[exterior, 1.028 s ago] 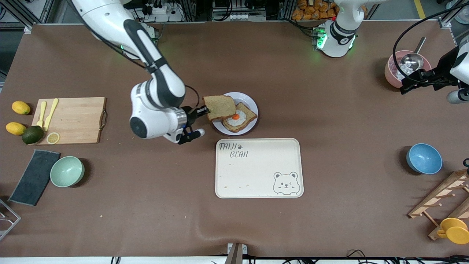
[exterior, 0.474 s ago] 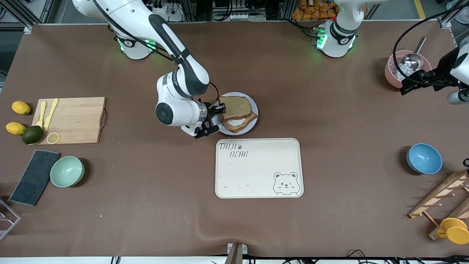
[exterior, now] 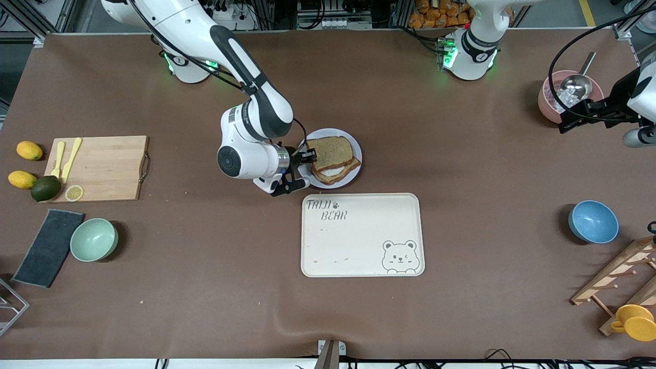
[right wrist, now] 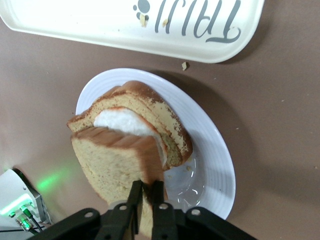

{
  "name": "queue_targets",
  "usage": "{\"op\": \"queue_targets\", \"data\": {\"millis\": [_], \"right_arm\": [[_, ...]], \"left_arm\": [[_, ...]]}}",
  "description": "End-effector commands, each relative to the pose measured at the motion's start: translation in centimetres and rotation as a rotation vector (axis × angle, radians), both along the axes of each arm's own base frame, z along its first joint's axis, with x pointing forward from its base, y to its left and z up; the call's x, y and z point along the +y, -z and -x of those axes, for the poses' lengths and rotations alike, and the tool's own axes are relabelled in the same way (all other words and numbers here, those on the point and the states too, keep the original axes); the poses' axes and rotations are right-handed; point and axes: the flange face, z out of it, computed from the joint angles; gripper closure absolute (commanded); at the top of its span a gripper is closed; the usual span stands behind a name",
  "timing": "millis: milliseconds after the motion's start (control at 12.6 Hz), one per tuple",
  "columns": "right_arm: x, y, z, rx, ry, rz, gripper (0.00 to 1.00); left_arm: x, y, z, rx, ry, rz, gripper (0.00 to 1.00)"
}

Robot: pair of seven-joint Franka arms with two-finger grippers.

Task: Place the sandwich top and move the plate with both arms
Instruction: 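Lay the bread slice on top of the sandwich and open the right gripper, then withdraw the right gripper while the left gripper reaches toward the plate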

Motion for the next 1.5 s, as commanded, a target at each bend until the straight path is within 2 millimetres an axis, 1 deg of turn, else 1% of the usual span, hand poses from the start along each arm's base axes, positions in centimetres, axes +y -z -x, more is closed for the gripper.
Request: {"op": "queue_targets", "data": {"millis": [0,79,237,395,474,554,633,712,791,870,949,1107,1186,1265,1344,1423], "right_arm": [[0.5,-0.6,-0.6,0.004,0.036,-0.013,0.0],[0.6,-0.8,-0.6,0.003,0.037,-0.015,0.0],[0.1,-1.0,-1.1,-0.006,0.037,-0.01,0.0],[-1.4,-1.4,-2.3,-0.014,0.059,-0.005,0.0],[-2.8,-1.8,-3.2,-0.022,0.077,0.004,0.0],[-5.0,-2.3,-4.4,-0.03,0.086,0.032,0.0],[-6.8,-2.3,-5.1,-0.033,0.067,0.074,0.0],[-9.3,-2.5,-6.2,-0.043,0.068,0.11,0.0],[-11.3,-3.3,-7.3,-0.044,0.08,0.128,0.0],[-12.9,-4.0,-7.9,-0.025,0.088,0.135,0.0],[-15.2,-5.1,-9.0,0.002,0.106,0.139,0.0],[-20.5,-6.8,-11.2,0.093,0.134,0.127,0.0],[-24.0,-7.0,-12.3,0.112,0.156,0.146,0.0],[-25.8,-7.4,-12.8,0.085,0.124,0.219,0.0],[-27.2,-7.8,-12.9,0.047,0.051,0.301,0.0],[-29.1,-8.2,-13.4,0.012,0.001,0.322,0.0]], "left_arm": [[1.0,0.0,0.2,-0.004,-0.004,0.016,0.0],[1.0,-0.1,0.3,-0.006,0.002,0.017,0.0],[1.0,0.1,0.2,-0.001,0.007,0.017,0.0],[1.0,0.2,0.3,0.002,0.008,0.017,0.0],[1.0,0.2,0.3,0.002,0.008,0.017,0.0],[0.9,0.3,0.2,0.004,0.01,0.019,0.0],[0.6,0.3,0.2,0.002,0.016,0.02,0.0],[0.5,0.4,0.2,0.005,0.017,0.02,0.0],[0.3,0.5,0.2,0.007,0.021,0.022,0.0],[0.1,1.0,0.1,0.016,0.022,0.034,0.0],[-0.1,2.0,0.1,0.041,0.019,0.087,0.0],[-0.8,5.7,-0.4,0.11,0.061,0.224,0.0],[-0.1,7.3,-0.7,0.114,0.054,0.263,0.0],[-0.5,9.2,-0.6,0.126,0.06,0.306,0.0],[-0.9,11.2,-0.5,0.135,0.053,0.357,0.0],[-1.5,13.1,-0.3,0.137,0.047,0.407,0.0]]}}
